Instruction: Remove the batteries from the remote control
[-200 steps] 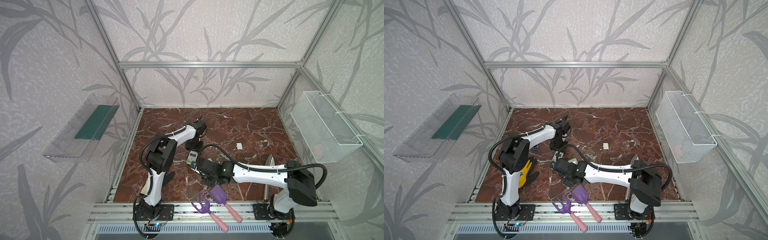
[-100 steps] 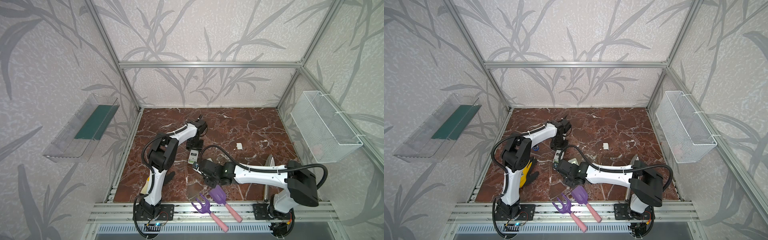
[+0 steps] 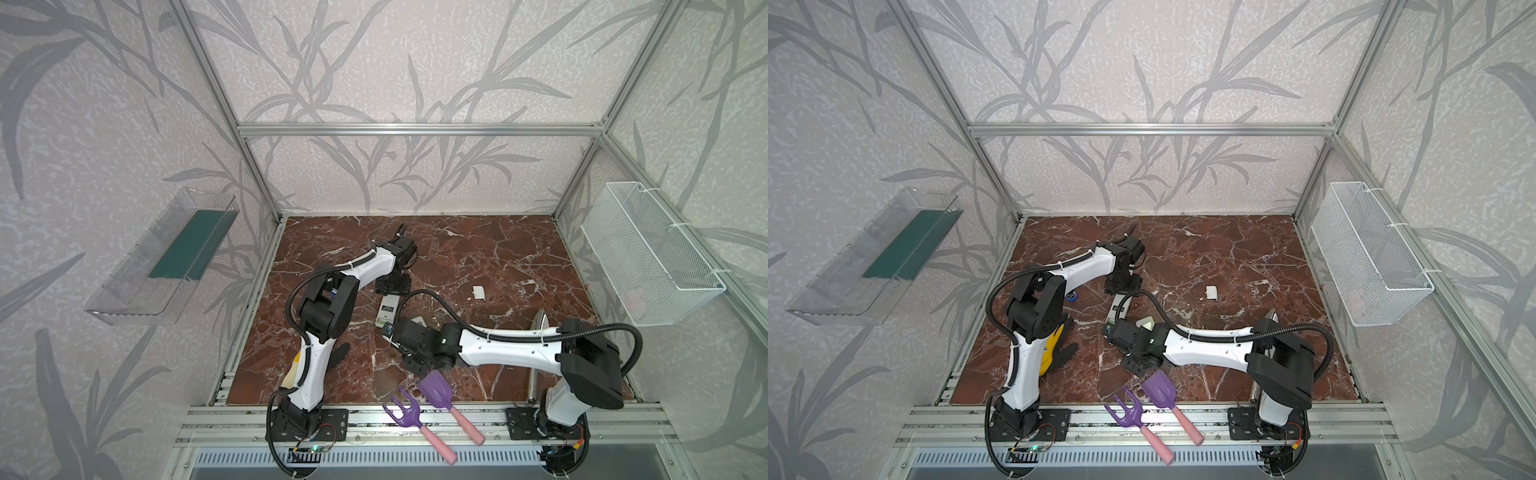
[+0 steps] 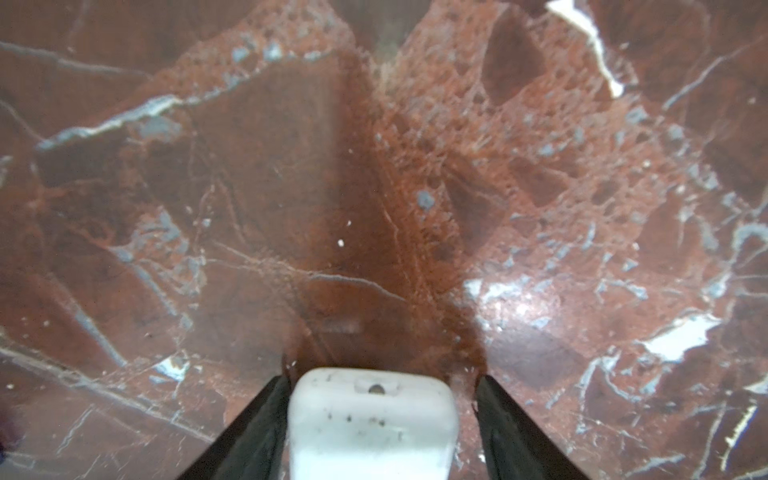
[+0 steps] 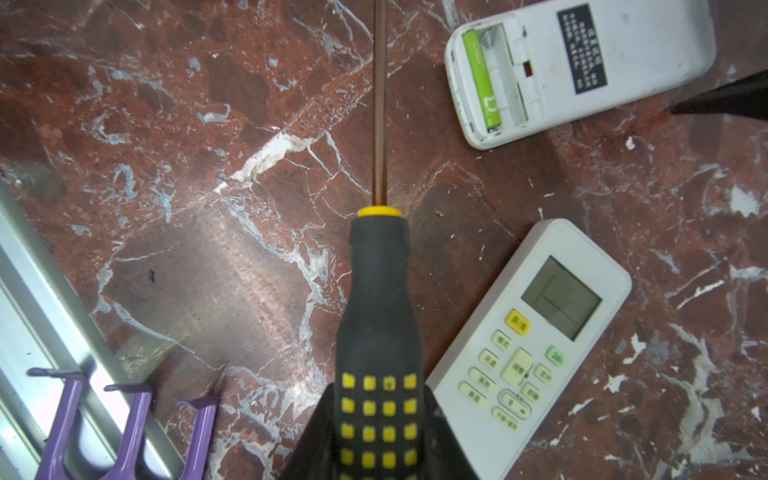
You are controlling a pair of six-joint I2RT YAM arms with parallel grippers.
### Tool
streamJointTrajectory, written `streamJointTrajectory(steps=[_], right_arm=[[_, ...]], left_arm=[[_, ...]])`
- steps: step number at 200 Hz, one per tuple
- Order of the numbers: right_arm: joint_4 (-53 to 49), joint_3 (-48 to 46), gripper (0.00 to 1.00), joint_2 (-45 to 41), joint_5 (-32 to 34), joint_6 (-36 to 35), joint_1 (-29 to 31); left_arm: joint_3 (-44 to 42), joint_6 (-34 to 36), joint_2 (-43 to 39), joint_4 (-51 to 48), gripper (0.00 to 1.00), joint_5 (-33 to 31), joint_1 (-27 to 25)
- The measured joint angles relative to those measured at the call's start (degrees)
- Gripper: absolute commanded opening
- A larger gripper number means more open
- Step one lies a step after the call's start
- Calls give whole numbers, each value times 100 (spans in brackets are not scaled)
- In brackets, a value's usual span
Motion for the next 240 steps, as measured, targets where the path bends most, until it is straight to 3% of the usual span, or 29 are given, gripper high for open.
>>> streamJointTrajectory(steps=[127, 240], right_arm=[[-616, 92, 0, 284, 566, 767, -52], [-1060, 107, 0, 31, 1003, 798, -264]], left_arm=[[-579, -50, -350, 282, 63, -363, 282], [-1239, -57, -798, 306, 60, -693, 551]])
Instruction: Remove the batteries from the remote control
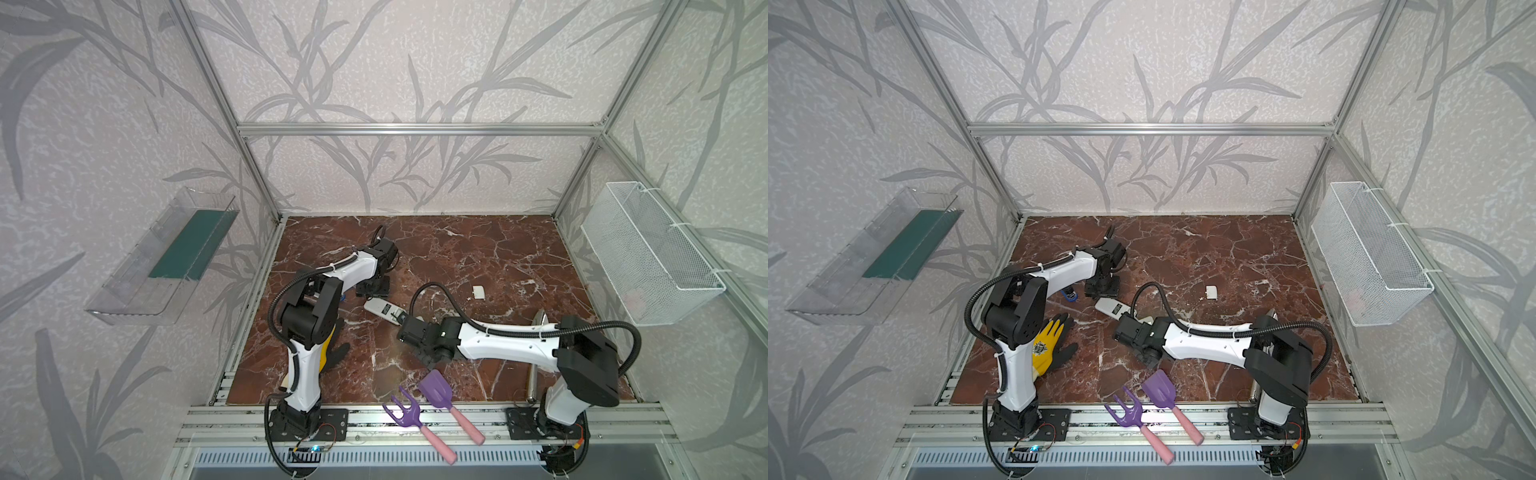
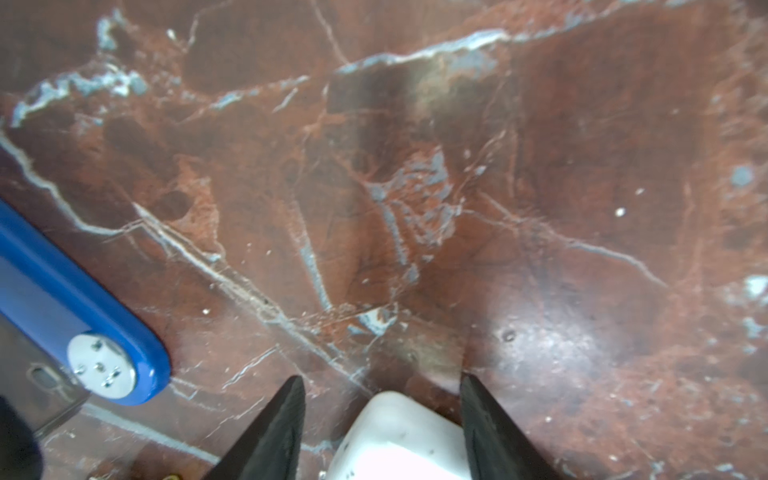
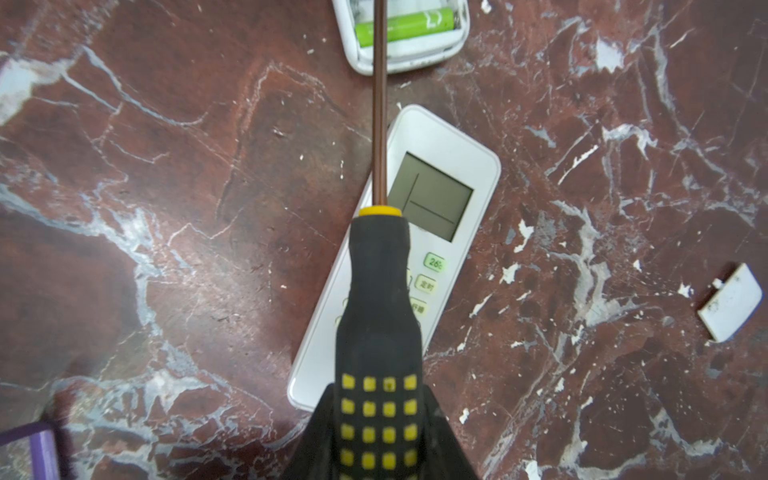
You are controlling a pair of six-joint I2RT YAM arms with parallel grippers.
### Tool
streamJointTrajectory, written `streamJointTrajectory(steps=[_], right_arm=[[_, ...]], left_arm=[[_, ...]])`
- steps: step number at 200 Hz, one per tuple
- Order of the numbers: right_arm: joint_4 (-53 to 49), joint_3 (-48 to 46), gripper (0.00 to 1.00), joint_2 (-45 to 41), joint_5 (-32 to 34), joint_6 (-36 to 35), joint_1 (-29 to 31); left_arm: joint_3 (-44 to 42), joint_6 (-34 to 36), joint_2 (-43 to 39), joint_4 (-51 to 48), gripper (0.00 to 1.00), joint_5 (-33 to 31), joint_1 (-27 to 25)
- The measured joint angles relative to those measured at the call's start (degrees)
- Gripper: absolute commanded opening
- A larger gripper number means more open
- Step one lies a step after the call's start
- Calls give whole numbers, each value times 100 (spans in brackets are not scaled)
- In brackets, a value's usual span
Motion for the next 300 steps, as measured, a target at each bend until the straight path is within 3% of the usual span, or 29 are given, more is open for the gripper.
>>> streamJointTrajectory(steps=[88, 221, 268, 300], right_arm=[[-72, 4, 0, -293, -800, -407, 20], [-634, 525, 0, 262, -380, -297, -284], [-645, 542, 0, 184, -363, -295, -365], [-647, 542, 0, -22, -450, -291, -409]], left_arm=[[-535, -107, -367, 50, 55, -2, 24], [-1303, -238, -946, 173, 53, 376, 24], [-1513, -240, -1266, 199, 71, 452, 13], [-1552, -240, -1589, 297, 75, 509, 13]])
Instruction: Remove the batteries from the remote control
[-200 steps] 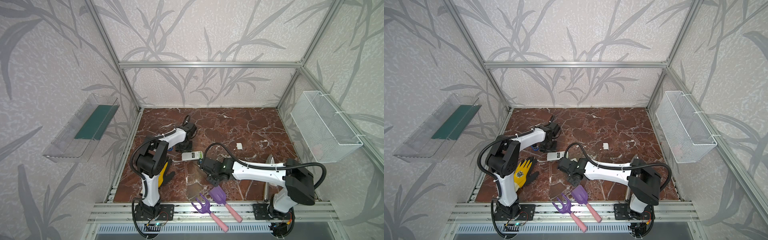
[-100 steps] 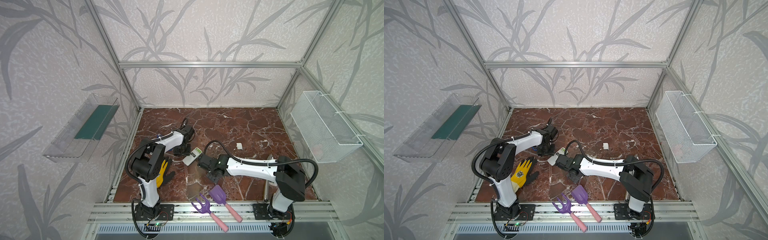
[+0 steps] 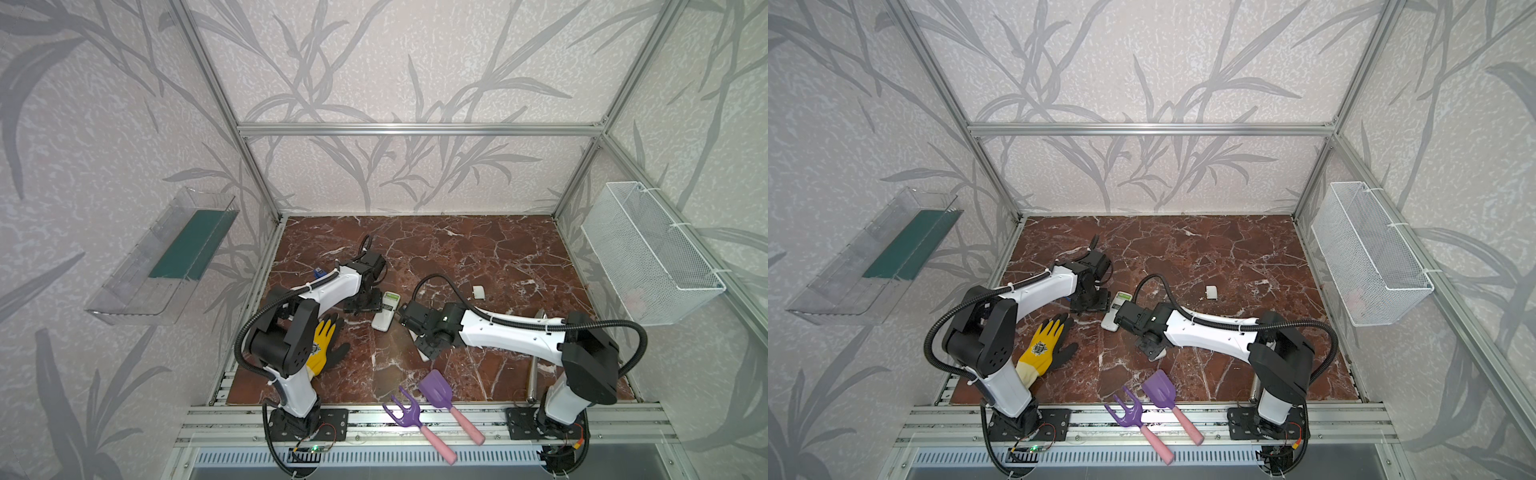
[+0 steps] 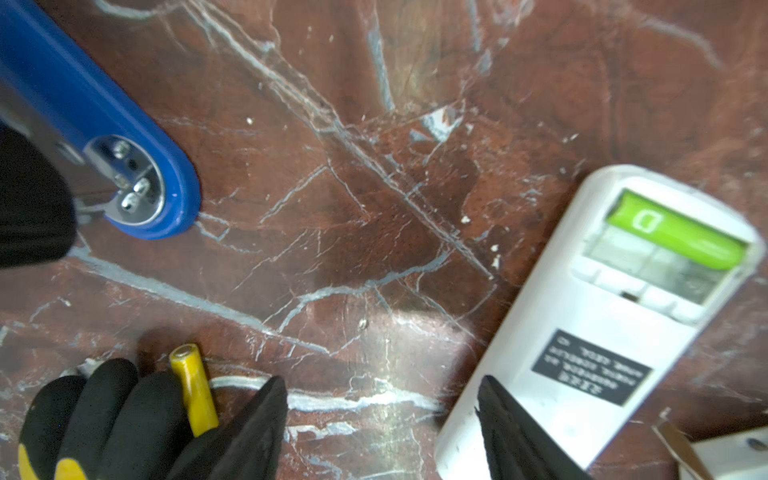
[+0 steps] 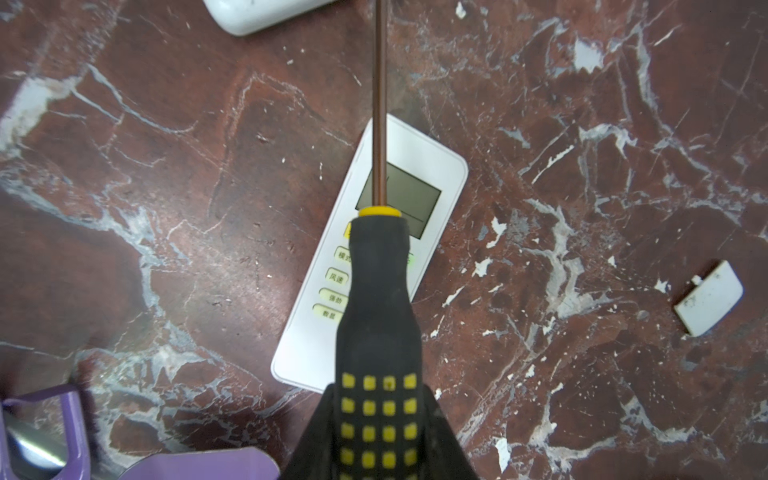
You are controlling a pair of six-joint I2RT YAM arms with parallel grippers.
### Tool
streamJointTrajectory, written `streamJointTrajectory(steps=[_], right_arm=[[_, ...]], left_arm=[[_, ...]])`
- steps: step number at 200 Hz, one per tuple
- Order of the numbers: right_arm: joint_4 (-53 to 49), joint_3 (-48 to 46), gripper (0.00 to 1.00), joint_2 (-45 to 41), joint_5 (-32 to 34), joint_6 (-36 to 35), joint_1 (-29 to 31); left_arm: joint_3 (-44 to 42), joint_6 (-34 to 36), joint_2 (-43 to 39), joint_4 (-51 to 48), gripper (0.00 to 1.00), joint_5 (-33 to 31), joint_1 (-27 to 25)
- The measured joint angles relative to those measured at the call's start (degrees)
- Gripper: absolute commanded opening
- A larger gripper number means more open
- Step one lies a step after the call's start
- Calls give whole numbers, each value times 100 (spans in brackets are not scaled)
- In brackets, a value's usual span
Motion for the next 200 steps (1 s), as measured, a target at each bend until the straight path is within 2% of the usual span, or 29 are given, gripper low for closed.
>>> streamJointTrajectory(steps=[46, 91, 128, 200], right_arm=[[4, -2, 0, -15, -101, 31, -136], [61, 13, 0, -15, -317, 50, -525], [109, 203, 0, 24, -533, 44, -697], [90, 704, 0, 595, -914, 50, -686]], left_arm=[[-269, 22, -365, 306, 80, 313, -63], [-748, 111, -581, 640, 80, 645, -372], [-885, 186, -581, 852, 76, 667, -581], [-1021, 315, -389, 1292, 60, 560, -636]])
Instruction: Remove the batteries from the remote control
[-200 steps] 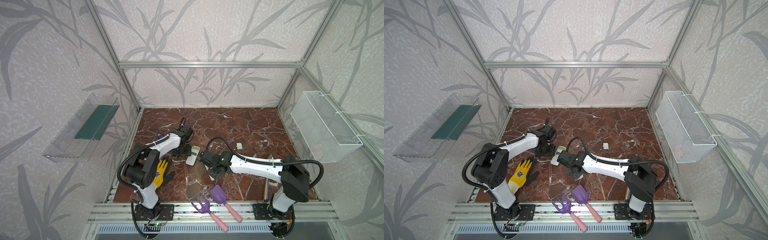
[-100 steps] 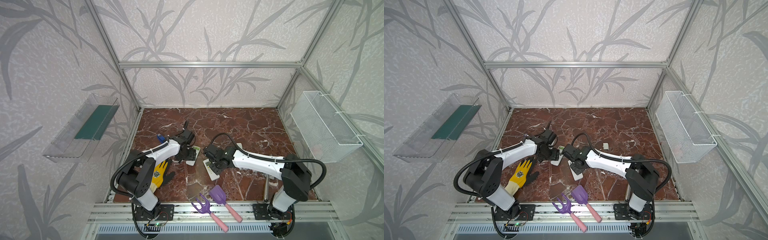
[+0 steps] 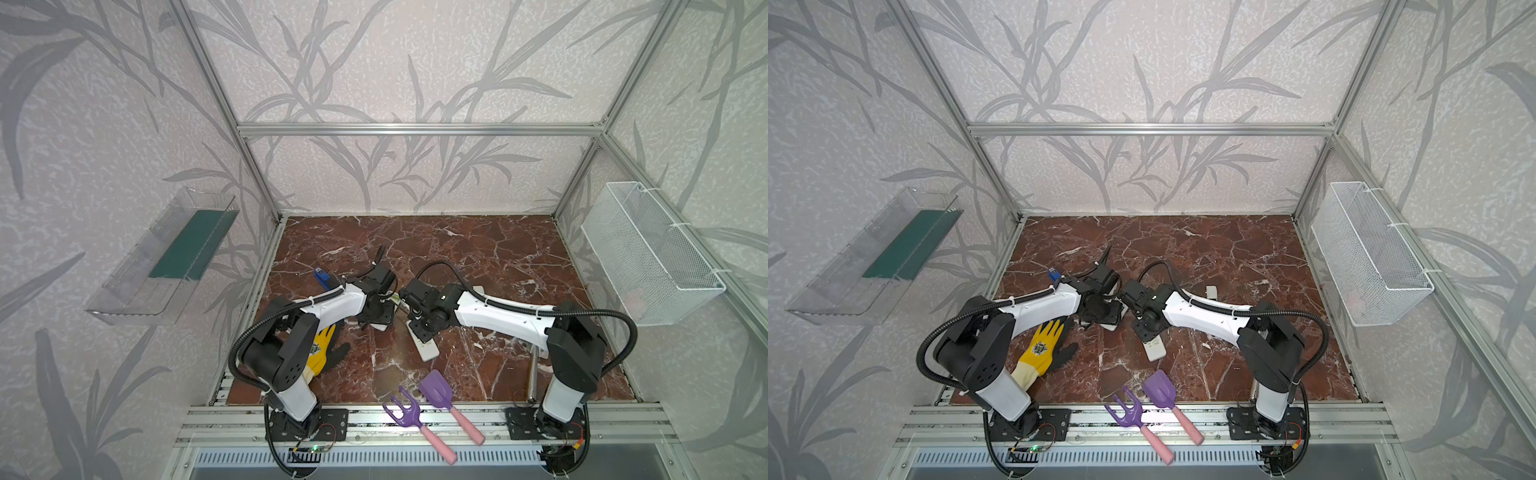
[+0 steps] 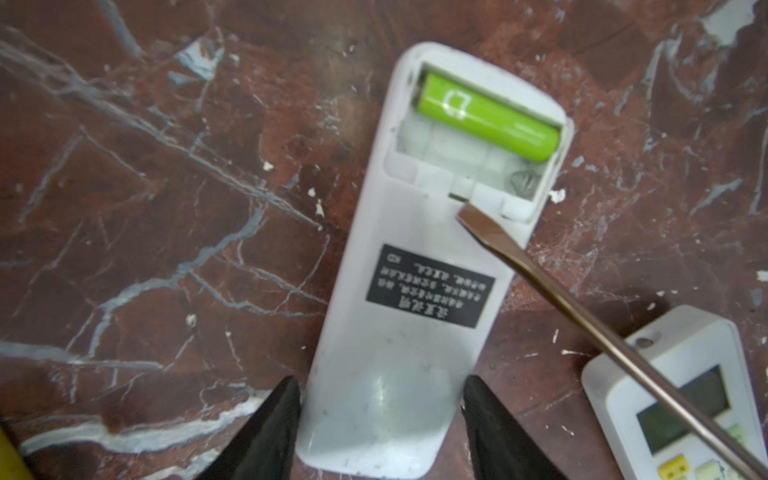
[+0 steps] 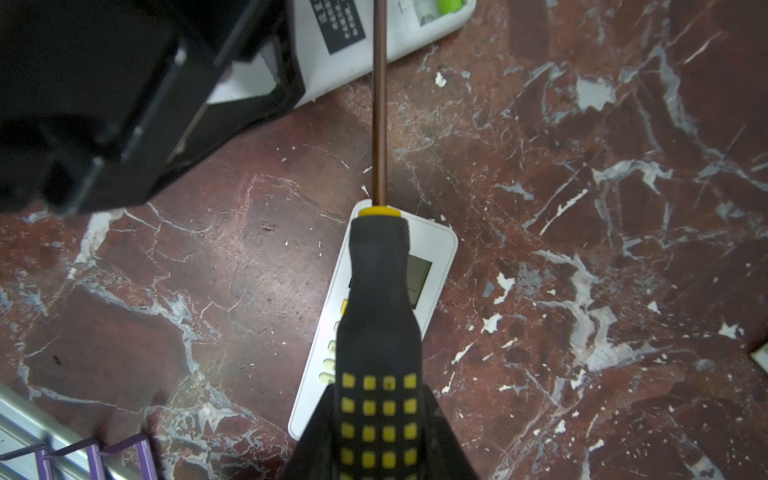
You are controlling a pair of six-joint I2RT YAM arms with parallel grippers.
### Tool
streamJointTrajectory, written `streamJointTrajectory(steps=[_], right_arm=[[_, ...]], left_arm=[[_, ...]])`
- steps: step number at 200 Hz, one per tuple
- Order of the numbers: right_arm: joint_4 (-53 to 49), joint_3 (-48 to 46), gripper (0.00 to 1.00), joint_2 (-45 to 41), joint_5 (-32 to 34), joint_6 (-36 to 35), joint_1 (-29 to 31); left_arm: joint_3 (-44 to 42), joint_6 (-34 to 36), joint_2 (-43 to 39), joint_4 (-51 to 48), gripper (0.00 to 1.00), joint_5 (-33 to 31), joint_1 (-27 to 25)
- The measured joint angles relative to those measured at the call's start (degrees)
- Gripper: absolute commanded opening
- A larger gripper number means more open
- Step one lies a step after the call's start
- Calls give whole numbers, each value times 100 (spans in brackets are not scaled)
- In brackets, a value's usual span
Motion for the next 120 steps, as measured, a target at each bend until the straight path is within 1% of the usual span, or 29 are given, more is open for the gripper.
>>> streamJointTrajectory(steps=[81, 120], right_arm=[[-306, 372, 0, 313, 20, 179, -46], [-544, 750, 0, 603, 101, 208, -61]], left_arm=[[-24, 55, -2, 85, 52, 103, -13], [-24, 37, -22, 190, 50, 131, 15]])
